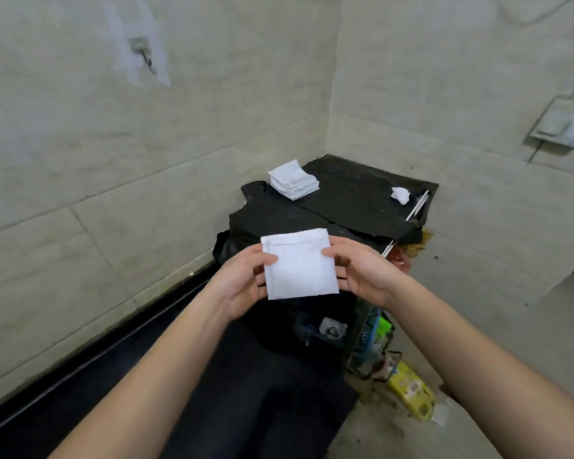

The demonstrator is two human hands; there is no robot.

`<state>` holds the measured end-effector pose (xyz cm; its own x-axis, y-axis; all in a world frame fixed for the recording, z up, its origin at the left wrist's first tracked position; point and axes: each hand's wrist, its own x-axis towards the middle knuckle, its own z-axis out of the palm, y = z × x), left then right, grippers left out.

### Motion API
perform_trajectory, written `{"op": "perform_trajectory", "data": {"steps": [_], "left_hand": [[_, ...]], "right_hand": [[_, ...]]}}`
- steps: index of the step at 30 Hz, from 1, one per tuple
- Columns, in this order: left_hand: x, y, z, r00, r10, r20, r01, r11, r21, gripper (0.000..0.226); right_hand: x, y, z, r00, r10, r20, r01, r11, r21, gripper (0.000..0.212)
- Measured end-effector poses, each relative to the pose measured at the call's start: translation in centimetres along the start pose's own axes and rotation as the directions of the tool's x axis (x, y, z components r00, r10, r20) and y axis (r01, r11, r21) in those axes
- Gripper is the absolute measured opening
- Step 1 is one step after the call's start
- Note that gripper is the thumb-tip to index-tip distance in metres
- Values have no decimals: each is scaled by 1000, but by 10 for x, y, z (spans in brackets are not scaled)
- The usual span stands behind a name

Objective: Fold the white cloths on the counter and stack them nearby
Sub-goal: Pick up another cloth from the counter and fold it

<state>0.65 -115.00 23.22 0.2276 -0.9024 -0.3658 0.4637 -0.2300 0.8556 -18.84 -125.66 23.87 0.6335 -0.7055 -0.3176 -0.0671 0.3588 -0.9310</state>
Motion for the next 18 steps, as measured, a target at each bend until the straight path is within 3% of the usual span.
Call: {"op": "perform_trajectory", "data": {"steps": [7, 12, 18], "left_hand": [[99, 49, 40, 997, 44, -60, -42, 998, 39, 30], [184, 63, 52, 972, 62, -228, -66, 998, -8, 28], [286, 84, 66, 885, 63, -462, -108, 992, -72, 25]], "right_hand": [[85, -63, -56, 998, -34, -44, 33, 999, -34, 34], [177, -88, -88, 999, -9, -52, 5, 997, -78, 28], [303, -119, -118, 998, 35, 59, -26, 990, -139, 21]]}}
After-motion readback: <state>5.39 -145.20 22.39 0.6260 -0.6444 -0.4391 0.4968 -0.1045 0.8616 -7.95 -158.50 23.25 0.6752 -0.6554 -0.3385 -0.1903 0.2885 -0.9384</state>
